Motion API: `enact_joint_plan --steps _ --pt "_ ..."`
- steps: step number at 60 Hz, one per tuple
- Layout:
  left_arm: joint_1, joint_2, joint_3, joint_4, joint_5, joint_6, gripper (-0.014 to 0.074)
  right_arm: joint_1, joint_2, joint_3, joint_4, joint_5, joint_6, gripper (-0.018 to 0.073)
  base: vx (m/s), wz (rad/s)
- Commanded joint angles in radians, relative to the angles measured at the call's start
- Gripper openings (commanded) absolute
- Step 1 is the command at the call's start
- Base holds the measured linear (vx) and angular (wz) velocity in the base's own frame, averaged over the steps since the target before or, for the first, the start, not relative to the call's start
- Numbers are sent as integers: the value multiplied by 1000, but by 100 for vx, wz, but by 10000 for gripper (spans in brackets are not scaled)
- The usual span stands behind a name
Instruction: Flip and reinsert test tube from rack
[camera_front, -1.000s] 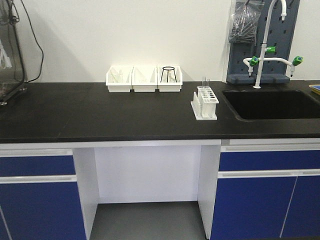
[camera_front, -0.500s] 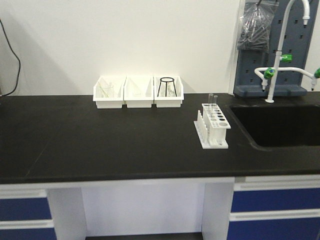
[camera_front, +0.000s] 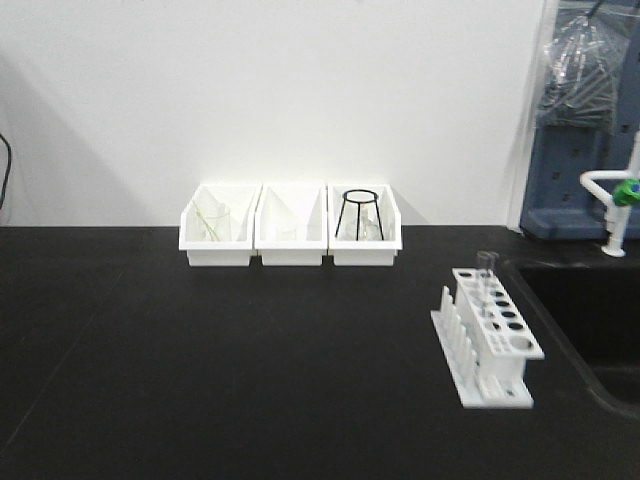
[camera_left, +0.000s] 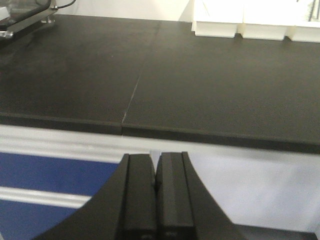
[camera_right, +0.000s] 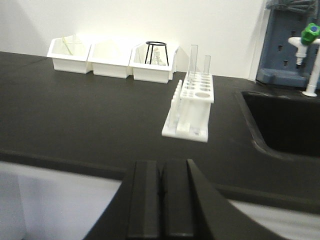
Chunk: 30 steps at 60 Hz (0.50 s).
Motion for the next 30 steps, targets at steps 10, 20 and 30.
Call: enact_joint_plan --steps 10,20,30 --pt "-7 -3 2 -4 -88 0 -6 4 -11 0 -3 -87 -6 -12 52 6" --pt "-7 -3 2 -4 -88 0 -6 4 -11 0 -3 -87 -6 -12 47 3" --pt "-7 -3 2 -4 -88 0 -6 4 -11 0 -3 -87 -6 -12 42 -1"
